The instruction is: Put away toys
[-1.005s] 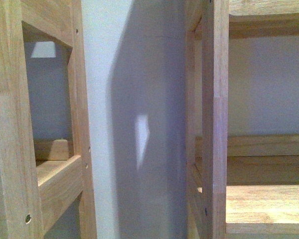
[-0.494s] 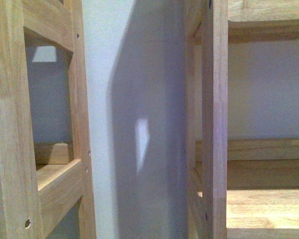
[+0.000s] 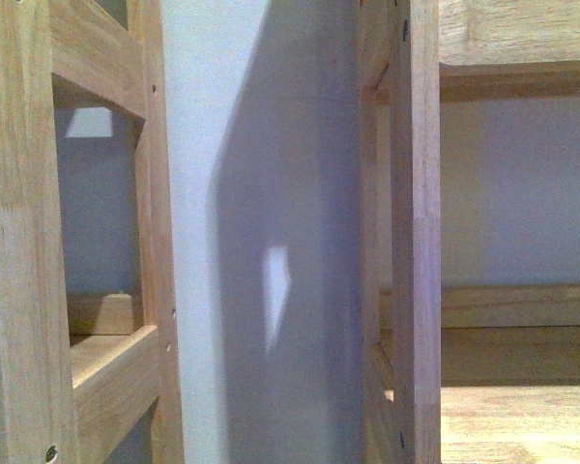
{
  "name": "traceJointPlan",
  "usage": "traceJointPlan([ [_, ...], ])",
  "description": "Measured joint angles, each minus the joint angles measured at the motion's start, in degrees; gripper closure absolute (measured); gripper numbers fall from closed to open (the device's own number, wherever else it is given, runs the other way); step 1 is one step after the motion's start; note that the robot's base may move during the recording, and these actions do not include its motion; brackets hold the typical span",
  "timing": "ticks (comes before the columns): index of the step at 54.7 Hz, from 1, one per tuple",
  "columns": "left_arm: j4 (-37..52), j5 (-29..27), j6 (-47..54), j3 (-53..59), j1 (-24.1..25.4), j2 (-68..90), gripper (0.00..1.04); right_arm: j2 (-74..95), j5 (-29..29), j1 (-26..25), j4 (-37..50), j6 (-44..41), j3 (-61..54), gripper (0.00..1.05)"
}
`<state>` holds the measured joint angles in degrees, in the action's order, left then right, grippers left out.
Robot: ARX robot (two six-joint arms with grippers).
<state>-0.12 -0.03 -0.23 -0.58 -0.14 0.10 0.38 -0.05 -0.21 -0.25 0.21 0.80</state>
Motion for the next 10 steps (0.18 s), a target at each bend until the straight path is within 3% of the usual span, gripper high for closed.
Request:
traceJointPlan([
  [10, 0.0, 0.0, 0.0, 0.0, 0.0, 0.0, 0.06, 0.0, 0.0, 0.0, 0.0, 0.0, 0.0, 0.02],
])
